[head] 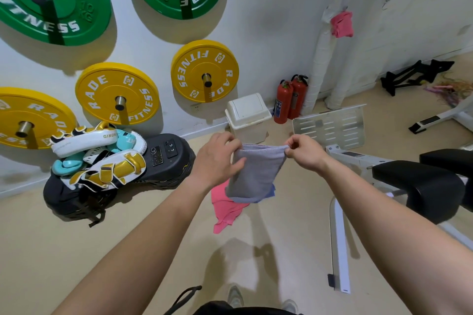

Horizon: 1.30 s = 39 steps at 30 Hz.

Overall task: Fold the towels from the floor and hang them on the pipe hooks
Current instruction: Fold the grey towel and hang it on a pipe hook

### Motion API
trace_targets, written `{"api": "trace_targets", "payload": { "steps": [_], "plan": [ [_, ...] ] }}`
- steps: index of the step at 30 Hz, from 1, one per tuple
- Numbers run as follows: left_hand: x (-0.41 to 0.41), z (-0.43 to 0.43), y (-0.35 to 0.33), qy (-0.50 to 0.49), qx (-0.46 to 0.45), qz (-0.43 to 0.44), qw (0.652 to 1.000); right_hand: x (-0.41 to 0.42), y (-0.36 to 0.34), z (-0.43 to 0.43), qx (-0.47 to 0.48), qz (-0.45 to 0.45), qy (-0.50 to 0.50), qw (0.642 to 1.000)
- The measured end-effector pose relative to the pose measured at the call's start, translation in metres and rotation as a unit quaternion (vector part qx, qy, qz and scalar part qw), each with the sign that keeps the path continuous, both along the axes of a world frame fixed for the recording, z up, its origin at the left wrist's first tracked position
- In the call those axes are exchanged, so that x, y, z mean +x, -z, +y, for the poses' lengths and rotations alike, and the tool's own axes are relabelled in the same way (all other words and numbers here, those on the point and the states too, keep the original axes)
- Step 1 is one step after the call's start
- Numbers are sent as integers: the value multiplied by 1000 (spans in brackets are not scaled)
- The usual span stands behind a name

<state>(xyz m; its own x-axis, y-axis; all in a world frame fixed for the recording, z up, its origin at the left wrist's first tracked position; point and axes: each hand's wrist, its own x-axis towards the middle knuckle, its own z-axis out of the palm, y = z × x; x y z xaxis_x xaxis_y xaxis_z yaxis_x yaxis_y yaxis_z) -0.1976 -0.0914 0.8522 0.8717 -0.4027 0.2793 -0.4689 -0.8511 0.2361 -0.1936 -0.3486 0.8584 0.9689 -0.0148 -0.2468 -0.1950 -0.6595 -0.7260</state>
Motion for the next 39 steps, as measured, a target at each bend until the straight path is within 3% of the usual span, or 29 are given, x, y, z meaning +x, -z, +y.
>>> {"api": "trace_targets", "payload": {
  "steps": [5,11,20,28,35,39],
  "plan": [
    [2,0,-14,-49,-90,115,988,2,-8,7,79,-23,13,996],
    [0,-4,-12,-123,-244,170,947,6,-17,12,167,-53,5,985],
    [2,-9,-11,-138,-412,249,866,2,-28,16,96,-147,17,984],
    [-6,-34,-22,-44,-362,232,902,-7,-16,-6,40,-18,16,999],
    [-8,-41,-18,-16,-326,238,915,-11,-38,14,55,-37,-187,980],
    [-9,-43,-16,-27,-336,237,911,-1,-44,28,49,-81,-193,977]
  ]
}}
